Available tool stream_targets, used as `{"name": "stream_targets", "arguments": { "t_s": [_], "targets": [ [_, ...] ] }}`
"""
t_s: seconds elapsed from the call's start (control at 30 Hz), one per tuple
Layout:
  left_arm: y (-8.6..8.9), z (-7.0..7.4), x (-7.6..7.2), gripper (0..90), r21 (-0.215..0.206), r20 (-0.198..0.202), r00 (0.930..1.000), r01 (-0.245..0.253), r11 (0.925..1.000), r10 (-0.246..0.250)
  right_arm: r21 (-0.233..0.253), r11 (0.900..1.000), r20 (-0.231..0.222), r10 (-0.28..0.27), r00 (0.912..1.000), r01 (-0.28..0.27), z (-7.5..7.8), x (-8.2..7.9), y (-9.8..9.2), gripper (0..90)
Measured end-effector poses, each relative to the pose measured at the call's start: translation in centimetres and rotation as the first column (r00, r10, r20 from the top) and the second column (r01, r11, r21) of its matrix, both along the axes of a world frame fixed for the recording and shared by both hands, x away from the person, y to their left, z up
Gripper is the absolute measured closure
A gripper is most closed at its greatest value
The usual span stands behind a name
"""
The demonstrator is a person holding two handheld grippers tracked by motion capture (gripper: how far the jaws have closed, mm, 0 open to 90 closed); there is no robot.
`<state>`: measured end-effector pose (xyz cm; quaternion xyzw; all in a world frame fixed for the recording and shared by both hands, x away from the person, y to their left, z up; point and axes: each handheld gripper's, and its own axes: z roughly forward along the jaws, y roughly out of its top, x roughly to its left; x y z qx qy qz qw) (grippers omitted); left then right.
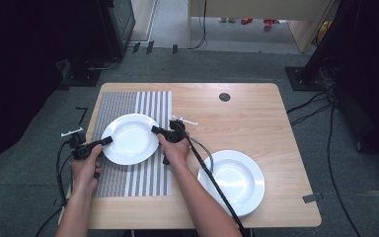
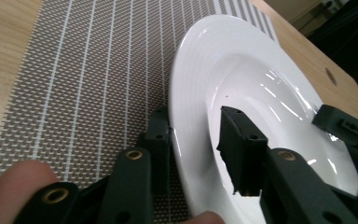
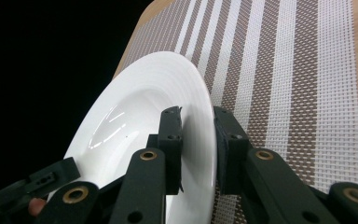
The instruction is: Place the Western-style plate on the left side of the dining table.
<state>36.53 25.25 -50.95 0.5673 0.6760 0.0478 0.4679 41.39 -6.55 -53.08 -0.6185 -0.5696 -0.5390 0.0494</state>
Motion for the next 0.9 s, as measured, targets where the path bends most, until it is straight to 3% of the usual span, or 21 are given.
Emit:
{"name": "stream_targets", "arguments": {
  "t_s": [0.07, 0.13, 0.27, 0.33, 0.43, 0.47, 0.53, 0.6, 0.63, 0.7, 0.9],
  "targets": [
    [0.0, 0.2, -0.1, 61.0, -0.009, 0.007, 1.0, 0.0, 1.0, 0.0, -0.019, 1.0, 0.001, 0.002, 1.0, -0.002, 0.2, 0.0, 0.1, 75.1],
    [0.1, 0.5, -0.2, 53.2, -0.012, 0.017, 0.9998, -0.005, 0.9999, 0.006, -0.075, 0.997, 0.039, 0.001, 0.9992, 0.002, 0.7, -0.2, 0.0, 69.2],
    [0.1, 1.2, -0.6, 46.4, 0.006, 0.051, 0.9986, -0.016, 0.9999, 0.015, -0.08, 0.997, 0.059, -0.021, 0.9981, 0.025, 1.6, -0.2, -0.4, 60.1],
    [0.0, 1.7, -0.9, 41.3, 0.016, 0.066, 0.9976, -0.02, 0.9997, 0.019, -0.145, 0.989, 0.117, -0.008, 0.9931, 0.025, 2.8, -0.6, -0.7, 52.7],
    [-0.3, 2.3, -1.2, 37.4, 0.039, 0.086, 0.9961, -0.026, 0.9989, 0.022, -0.169, 0.985, 0.148, 0.004, 0.989, 0.021, 3.6, -0.8, -1.0, 50.1],
    [-0.4, 2.5, -1.3, 34.4, 0.05, 0.088, 0.9959, -0.025, 0.9984, 0.021, -0.178, 0.984, 0.168, 0.018, 0.9857, 0.012, 4.3, -1.1, -1.2, 45.5],
    [-0.6, 2.9, -1.6, 34.1, 0.053, 0.101, 0.9948, -0.02, 0.9984, 0.014, -0.186, 0.983, 0.165, 0.027, 0.9859, 0.004, 4.7, -1.3, -1.3, 41.9],
    [-0.9, 3.4, -1.8, 30.3, 0.06, 0.11, 0.9938, -0.014, 0.9981, 0.008, -0.229, 0.973, 0.185, 0.06, 0.9809, -0.016, 5.8, -1.8, -1.5, 37.5],
    [-1.1, 3.7, -2.0, 30.3, 0.065, 0.12, 0.9927, -0.017, 0.9977, 0.009, -0.229, 0.973, 0.185, 0.06, 0.9809, -0.016, 5.8, -1.8, -1.5, 37.5],
    [-1.4, 4.2, -2.3, 27.5, 0.082, 0.134, 0.991, -0.015, 0.9966, 0.004, -0.268, 0.963, 0.215, 0.067, 0.9743, -0.007, 6.3, -2.2, -1.7, 36.0],
    [-2.2, 5.7, -3.4, 18.4, 0.113, 0.165, 0.9862, -0.002, 0.9936, -0.017, -0.25, 0.967, 0.252, 0.104, 0.9622, -0.039, 8.0, -3.3, -2.7, 29.2]
  ]
}}
